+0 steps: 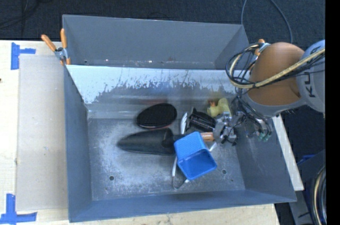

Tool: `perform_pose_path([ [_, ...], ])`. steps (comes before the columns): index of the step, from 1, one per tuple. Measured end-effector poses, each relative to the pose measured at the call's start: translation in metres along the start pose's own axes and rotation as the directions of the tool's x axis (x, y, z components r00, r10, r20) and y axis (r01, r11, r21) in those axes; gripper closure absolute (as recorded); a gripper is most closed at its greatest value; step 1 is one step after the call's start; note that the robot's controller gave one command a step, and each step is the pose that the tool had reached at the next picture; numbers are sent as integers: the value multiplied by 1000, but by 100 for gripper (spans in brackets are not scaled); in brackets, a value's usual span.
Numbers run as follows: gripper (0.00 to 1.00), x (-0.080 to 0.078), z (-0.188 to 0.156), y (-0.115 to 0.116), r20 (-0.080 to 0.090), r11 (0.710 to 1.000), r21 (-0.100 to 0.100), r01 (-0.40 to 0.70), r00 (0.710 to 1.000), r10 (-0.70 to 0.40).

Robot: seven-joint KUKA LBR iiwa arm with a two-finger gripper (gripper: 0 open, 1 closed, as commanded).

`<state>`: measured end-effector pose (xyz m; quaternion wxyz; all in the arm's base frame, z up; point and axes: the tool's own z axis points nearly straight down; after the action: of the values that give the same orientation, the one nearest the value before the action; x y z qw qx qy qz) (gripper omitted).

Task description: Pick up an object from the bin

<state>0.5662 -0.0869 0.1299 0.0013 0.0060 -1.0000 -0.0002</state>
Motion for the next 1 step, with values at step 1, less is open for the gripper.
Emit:
perform_pose_path([
  [1, 0, 0, 0, 0, 0, 1000, 0, 0, 1000, 0],
])
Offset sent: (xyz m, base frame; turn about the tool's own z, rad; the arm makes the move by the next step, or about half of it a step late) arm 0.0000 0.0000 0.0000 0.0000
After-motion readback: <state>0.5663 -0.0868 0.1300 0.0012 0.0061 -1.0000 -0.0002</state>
